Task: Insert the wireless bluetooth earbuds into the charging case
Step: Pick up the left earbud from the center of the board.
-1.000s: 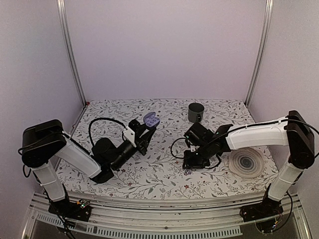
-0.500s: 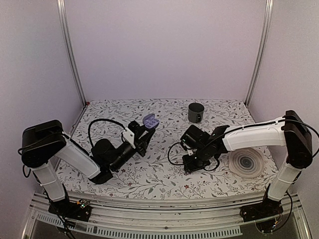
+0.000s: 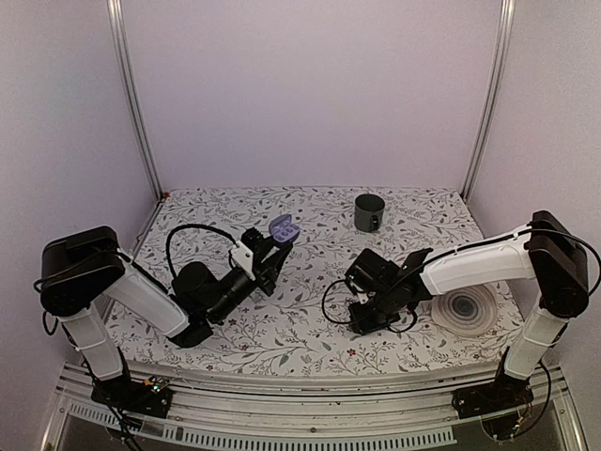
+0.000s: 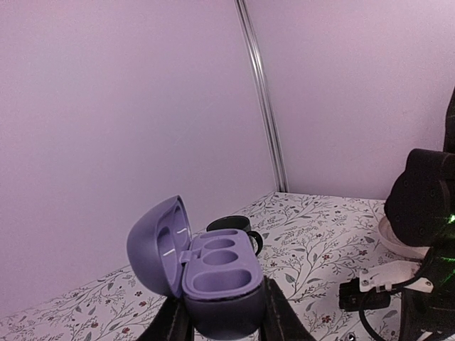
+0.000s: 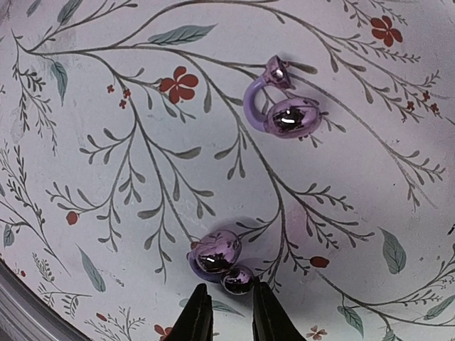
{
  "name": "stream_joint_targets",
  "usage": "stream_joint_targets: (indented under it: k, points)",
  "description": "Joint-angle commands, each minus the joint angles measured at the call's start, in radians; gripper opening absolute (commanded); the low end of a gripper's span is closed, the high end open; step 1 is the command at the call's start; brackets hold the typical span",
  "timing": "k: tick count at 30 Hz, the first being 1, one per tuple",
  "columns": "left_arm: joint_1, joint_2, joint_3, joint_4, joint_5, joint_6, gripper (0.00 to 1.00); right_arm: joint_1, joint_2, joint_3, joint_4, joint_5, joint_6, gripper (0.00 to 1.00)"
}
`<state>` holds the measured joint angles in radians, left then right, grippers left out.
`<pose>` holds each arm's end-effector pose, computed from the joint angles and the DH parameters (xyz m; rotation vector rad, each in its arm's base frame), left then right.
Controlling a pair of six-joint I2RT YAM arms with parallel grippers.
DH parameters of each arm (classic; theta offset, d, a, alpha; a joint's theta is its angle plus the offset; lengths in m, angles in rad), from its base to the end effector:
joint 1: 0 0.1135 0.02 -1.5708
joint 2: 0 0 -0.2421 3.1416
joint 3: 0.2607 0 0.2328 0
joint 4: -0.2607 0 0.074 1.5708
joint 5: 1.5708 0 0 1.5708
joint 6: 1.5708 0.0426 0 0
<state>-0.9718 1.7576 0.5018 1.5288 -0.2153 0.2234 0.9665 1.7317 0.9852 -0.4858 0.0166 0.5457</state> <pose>0.1784 -0.2451 0.1873 0.5817 1.1857 -0.4986 0.1730 0.2492 0.1338 -0.5948 2.8045 0.3188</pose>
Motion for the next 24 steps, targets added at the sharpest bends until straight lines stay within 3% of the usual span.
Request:
stream_joint_targets:
  k: [1,12,24]
  points:
    - [0.01,-0.023,0.008,0.279,0.005,-0.002,0.0,-0.008,-0.004,-0.022,0.064,-0.001,0.024,0.24]
    - [0.008,-0.019,0.019,0.262,0.007,-0.005,0.0,-0.05,-0.024,-0.1,0.189,-0.065,0.037,0.26]
    - [0.004,-0.005,0.021,0.251,0.001,-0.006,0.0,-0.049,-0.027,-0.142,0.208,-0.108,0.072,0.14]
